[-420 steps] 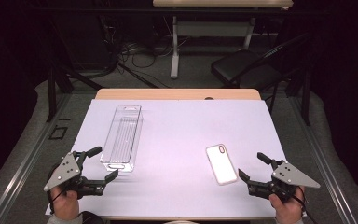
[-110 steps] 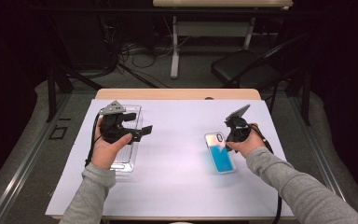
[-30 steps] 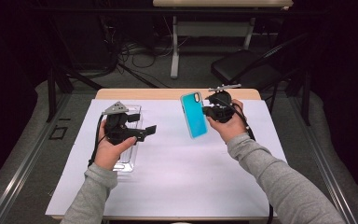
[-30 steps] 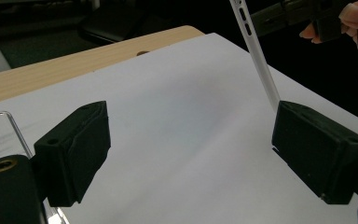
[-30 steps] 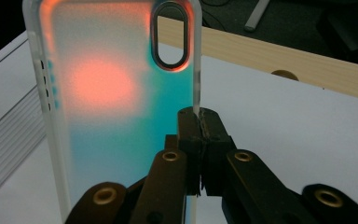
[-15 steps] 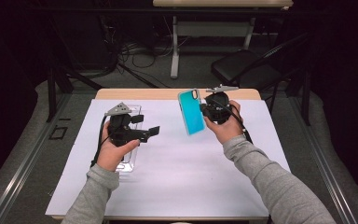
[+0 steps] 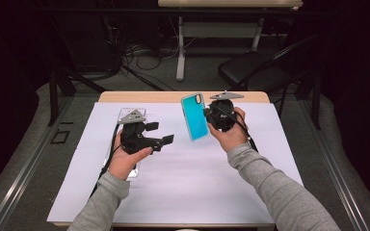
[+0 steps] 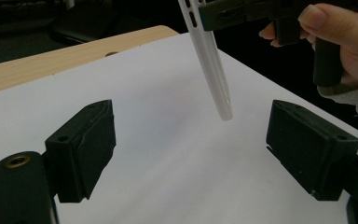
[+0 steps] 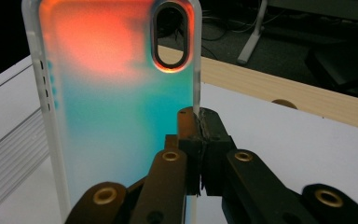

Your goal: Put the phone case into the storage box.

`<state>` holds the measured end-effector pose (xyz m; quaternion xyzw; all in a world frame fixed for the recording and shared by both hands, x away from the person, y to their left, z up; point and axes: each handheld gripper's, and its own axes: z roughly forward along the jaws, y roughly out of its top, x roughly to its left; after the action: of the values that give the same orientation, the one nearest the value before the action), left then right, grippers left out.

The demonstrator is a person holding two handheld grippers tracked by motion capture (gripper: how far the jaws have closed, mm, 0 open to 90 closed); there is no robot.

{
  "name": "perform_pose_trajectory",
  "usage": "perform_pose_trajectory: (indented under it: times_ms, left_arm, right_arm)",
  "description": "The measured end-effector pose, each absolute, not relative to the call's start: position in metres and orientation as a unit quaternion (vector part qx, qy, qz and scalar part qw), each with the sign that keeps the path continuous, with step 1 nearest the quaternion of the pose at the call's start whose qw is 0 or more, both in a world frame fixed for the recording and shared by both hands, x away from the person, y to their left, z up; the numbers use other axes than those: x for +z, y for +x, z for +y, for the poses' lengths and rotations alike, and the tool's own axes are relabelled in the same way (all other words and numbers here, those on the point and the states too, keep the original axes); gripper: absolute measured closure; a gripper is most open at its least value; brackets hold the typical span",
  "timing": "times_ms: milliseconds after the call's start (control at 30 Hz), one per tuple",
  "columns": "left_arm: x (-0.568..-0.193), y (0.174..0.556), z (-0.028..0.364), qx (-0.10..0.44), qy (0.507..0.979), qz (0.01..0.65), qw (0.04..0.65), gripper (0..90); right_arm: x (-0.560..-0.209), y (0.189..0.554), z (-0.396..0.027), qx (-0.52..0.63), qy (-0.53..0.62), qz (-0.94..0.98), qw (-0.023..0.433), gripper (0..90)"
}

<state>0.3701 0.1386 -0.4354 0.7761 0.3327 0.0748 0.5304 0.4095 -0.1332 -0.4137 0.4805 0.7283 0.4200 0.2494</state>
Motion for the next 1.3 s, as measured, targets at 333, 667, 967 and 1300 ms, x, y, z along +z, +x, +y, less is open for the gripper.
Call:
perform_pose_trajectory:
  times_ms: [333, 667, 967, 1300]
  left_arm:
    - [-0.436, 0.367, 0.136, 0.076, 0.775, 0.328, 0.534, 30.5]
    - [-0.437, 0.364, 0.131, 0.074, 0.775, 0.327, 0.535, 39.8]
    - [-0.44, 0.363, 0.128, 0.074, 0.784, 0.33, 0.521, 44.5]
    - [-0.443, 0.363, 0.127, 0.039, 0.765, 0.359, 0.533, 47.9]
  right_arm:
    - [-0.414, 0.399, -0.119, 0.426, 0.457, 0.737, 0.257, 88.8]
    - [-0.414, 0.395, -0.113, 0.434, 0.453, 0.735, 0.256, 88.8]
    - [-0.413, 0.393, -0.111, 0.438, 0.451, 0.734, 0.256, 88.7]
    - [-0.413, 0.391, -0.109, 0.44, 0.445, 0.737, 0.255, 88.8]
